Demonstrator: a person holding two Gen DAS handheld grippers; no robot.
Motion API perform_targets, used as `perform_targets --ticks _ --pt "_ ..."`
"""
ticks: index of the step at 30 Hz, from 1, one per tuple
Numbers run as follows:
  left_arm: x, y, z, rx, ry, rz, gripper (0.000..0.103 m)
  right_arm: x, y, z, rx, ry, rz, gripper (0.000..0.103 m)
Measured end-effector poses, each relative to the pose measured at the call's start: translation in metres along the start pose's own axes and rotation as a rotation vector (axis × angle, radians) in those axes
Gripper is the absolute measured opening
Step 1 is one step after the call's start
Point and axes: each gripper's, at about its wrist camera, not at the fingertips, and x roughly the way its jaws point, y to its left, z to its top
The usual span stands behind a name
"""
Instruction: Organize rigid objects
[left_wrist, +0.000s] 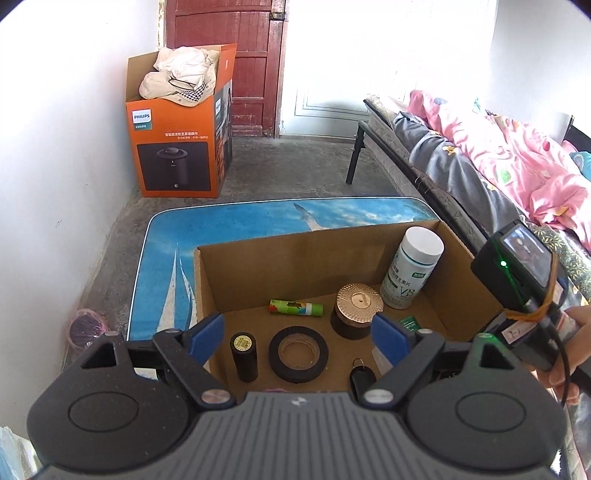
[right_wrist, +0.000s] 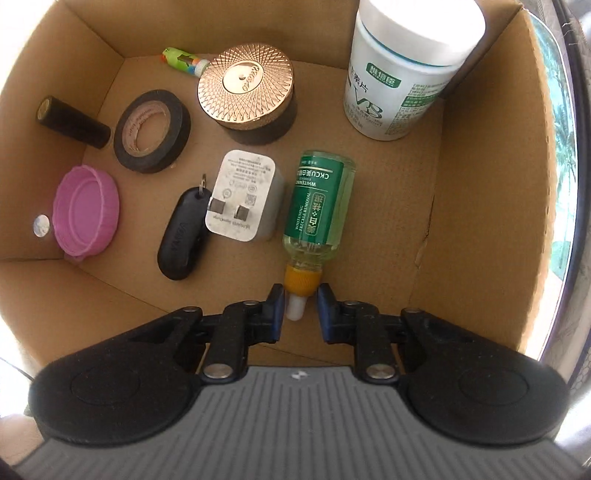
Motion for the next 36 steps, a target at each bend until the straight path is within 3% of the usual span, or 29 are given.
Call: perform_targets --ticks 9,18,28,34,36 --pt "-0.004 0.007 -0.002 -0.026 -0.017 -0.008 0.088 -0.054 0.003 -0.029 0.010 -0.106 -0.045 0.016" --pt "-0.010 0.008 -0.004 -0.033 -0.030 -0.026 0.088 -0.080 0.003 -0.015 -0.004 -0.186 -0.106 0.015" --pt "-0.010 0.008 -0.004 -0.038 -0.022 -0.016 0.088 -0.084 -0.020 0.010 0.023 -0.215 -0.048 0.017" --pt "-0.013 0.004 -0.005 -0.029 -0.024 -0.005 0.088 -0.080 -0.025 -0.001 0.035 -0.245 -0.018 0.018" --pt "-0.015 0.001 -0.004 -0.025 -0.026 -0.002 0.088 -0.080 -0.025 -0.006 0.039 -0.267 -0.010 0.023"
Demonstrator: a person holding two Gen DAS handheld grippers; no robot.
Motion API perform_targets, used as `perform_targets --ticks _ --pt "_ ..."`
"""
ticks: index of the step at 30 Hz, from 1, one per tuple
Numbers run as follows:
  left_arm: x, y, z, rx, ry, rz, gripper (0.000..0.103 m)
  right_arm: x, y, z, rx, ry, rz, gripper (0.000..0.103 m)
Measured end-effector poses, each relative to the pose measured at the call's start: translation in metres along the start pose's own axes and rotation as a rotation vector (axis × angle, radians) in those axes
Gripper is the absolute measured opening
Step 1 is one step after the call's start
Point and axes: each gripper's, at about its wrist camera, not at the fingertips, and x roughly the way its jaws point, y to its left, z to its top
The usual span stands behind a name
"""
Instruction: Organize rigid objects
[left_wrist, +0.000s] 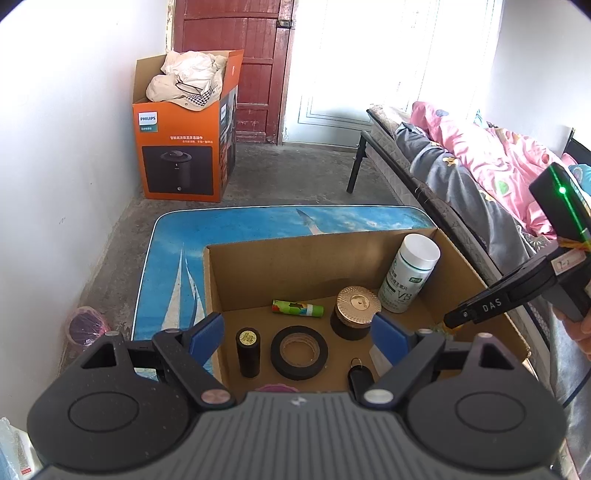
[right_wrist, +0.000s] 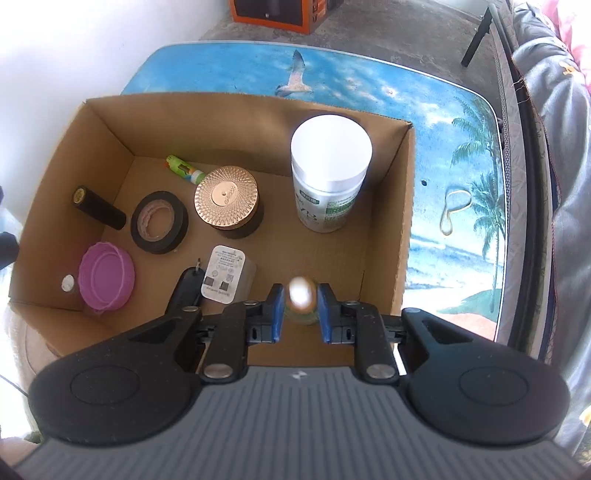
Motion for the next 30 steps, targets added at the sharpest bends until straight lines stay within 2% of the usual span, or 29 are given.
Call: perform_targets --ticks 5,10,11,12,13,15,17,21,24,26,30 --pt "-0.008 -0.007 -0.002 0.008 -0.010 0.011 0.088 -0.022 -0.004 -0.015 0.027 -0.089 0.063 0.028" --pt "-0.028 -0.013 -0.007 0.019 -0.041 0.004 0.090 -0.069 -0.008 -0.046 0.102 -0.271 0.144 0.032" --pt "-0.033 -0.014 -0.010 0.026 -0.053 0.003 0.094 -0.082 -0.006 -0.058 0.115 -0.322 0.162 0.036" --pt "-0.039 -0.016 -0.012 0.032 -0.065 0.006 0.095 -0.093 -0.005 -0.071 0.133 -0.372 0.175 0.047" --pt "-0.045 -0.019 -0.014 0.041 -0.077 0.014 0.099 -0.103 -0.002 -0.084 0.146 -0.416 0.179 0.053" --pt "-0.056 -0.022 -0.019 0.069 -0.099 0.013 0.102 -0.120 0.004 -0.112 0.166 -0.505 0.174 0.073" --pt "-0.065 -0.025 -0.026 0.078 -0.107 0.004 0.103 -0.131 0.013 -0.137 0.191 -0.573 0.149 0.089" --pt "-0.073 -0.032 -0.039 0.076 -0.086 0.030 0.103 -0.139 0.030 -0.176 0.247 -0.665 0.084 0.102" --pt "-0.075 -0.038 -0.049 0.064 -0.091 0.093 0.103 -0.136 0.038 -0.193 0.310 -0.684 0.045 0.102" --pt "-0.074 -0.041 -0.053 0.060 -0.080 0.128 0.103 -0.133 0.045 -0.199 0.335 -0.682 -0.010 0.102" --pt "-0.065 -0.042 -0.058 0.024 -0.040 0.177 0.103 -0.120 0.063 -0.202 0.297 -0.652 -0.127 0.102"
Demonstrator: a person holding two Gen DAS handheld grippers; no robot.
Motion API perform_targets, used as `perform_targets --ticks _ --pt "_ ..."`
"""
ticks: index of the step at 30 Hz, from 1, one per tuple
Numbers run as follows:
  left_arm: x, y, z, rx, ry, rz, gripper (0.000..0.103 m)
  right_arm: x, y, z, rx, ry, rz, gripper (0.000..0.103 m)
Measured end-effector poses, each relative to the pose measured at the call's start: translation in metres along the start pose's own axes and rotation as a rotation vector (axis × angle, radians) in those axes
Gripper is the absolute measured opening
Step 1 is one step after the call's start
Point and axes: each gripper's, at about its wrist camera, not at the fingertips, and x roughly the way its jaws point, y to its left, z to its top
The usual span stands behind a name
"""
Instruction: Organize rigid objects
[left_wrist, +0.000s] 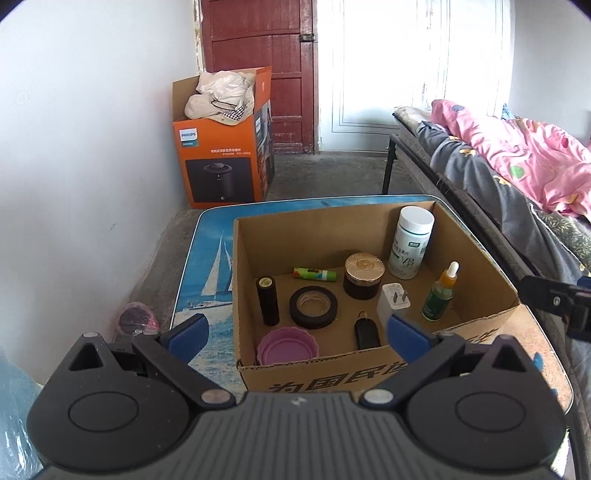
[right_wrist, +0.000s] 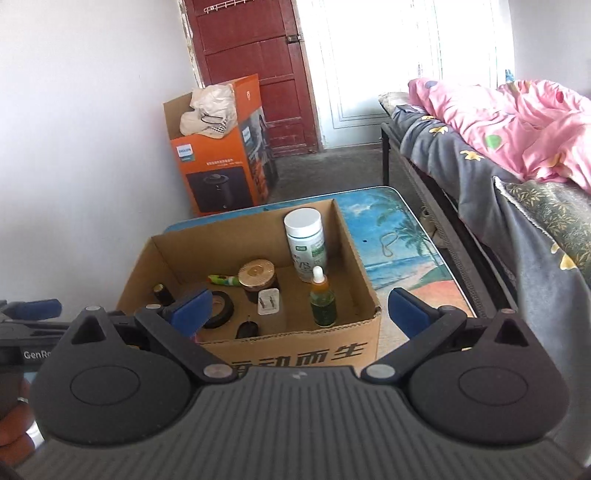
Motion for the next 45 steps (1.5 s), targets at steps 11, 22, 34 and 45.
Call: perform_targets --ticks 11,22,34,45 --pt "0.025 0.005 -0.007 -0.104 0.090 0.026 0.103 0.040 0.023 -0.005 -0.052 0.070 -0.041 0.102" --pt "0.035 -0.003 -0.007 -0.071 0.122 0.067 0.103 0.064 0.023 -0.009 -0.048 0.130 -0.026 0.102" --pt "0.039 -0.009 -0.007 -0.054 0.131 0.074 0.103 0.068 0.018 -0.012 -0.073 0.140 -0.036 0.102" --pt "0.038 -0.011 -0.009 -0.049 0.133 0.085 0.103 0.070 0.018 -0.014 -0.072 0.152 -0.035 0.102"
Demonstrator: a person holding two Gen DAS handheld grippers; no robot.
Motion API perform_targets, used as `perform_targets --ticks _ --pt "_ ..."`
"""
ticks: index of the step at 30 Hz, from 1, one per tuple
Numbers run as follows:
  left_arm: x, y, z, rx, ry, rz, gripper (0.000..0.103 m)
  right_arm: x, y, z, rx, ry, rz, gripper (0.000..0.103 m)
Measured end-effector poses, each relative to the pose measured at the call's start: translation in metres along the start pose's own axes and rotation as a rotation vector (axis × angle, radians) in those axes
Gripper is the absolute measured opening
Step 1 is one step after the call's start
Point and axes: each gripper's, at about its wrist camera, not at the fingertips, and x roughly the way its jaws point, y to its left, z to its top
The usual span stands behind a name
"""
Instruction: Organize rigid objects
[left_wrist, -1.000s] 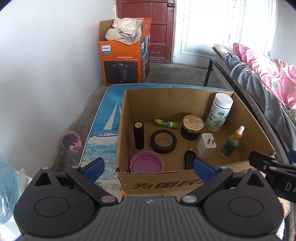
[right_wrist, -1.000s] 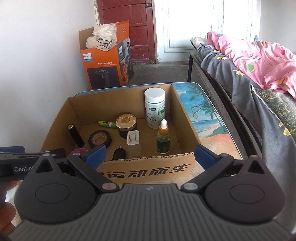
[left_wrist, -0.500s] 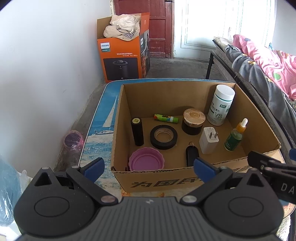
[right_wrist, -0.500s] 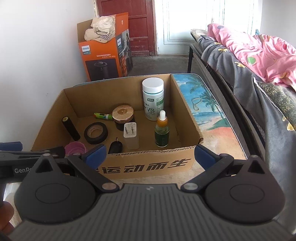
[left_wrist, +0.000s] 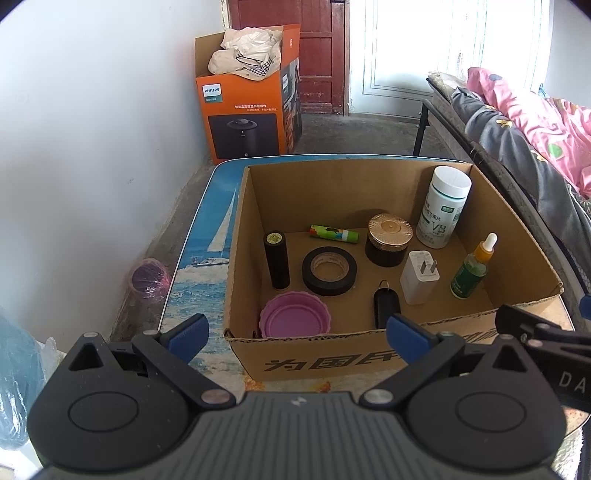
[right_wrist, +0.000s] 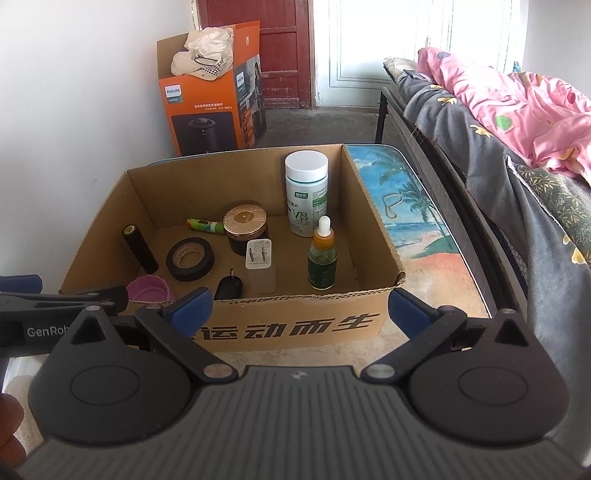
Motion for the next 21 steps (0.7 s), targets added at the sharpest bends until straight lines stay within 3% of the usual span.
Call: perform_targets --ticks 21 --pt "-0.0052 0.0029 -0.0011 0.005 -0.006 0.013 0.103 -0.0017 0.0022 -0.0021 0.002 0.011 0.014 0.102"
